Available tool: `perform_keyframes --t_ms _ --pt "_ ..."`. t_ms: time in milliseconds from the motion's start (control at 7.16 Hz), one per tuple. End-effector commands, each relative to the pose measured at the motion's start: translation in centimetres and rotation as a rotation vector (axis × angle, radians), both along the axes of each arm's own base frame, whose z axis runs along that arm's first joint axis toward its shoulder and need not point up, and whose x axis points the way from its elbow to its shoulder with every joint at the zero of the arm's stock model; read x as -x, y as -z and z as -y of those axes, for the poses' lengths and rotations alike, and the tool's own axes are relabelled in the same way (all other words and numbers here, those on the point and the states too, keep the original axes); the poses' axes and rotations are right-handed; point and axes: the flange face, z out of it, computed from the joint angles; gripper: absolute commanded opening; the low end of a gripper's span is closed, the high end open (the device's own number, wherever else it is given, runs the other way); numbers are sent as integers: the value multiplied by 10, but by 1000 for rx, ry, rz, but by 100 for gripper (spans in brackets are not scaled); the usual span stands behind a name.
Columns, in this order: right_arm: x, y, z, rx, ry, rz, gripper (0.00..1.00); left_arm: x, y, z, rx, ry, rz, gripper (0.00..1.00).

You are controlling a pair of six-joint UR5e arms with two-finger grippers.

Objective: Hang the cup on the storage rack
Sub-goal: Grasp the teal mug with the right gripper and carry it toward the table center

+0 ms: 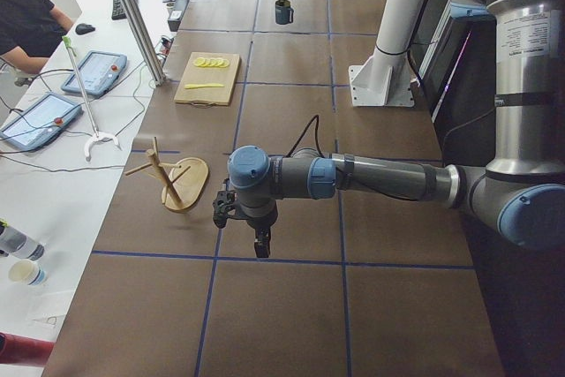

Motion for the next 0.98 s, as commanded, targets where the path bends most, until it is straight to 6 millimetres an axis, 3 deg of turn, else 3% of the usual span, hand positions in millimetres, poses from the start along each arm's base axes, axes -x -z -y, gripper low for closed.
perform_keyframes --t_ms 0,140,279,419,559,838 --pt "106 127 6 37 66 15 0 -3 4 3 -20 -6 -1 100" --pt "130 163 7 33 59 -2 0 -21 20 7 -56 -44 -9 100" --pt "167 188 0 84 11 -10 0 -51 39 6 -87 -106 -29 100" --pt "202 210 4 69 -13 -27 0 -61 63 4 -124 -124 -63 100" --pt "233 225 5 102 -43 -44 0 -65 73 3 -126 -126 -133 100" --pt "262 245 5 102 -32 -49 0 -68 83 2 -137 -132 -181 100"
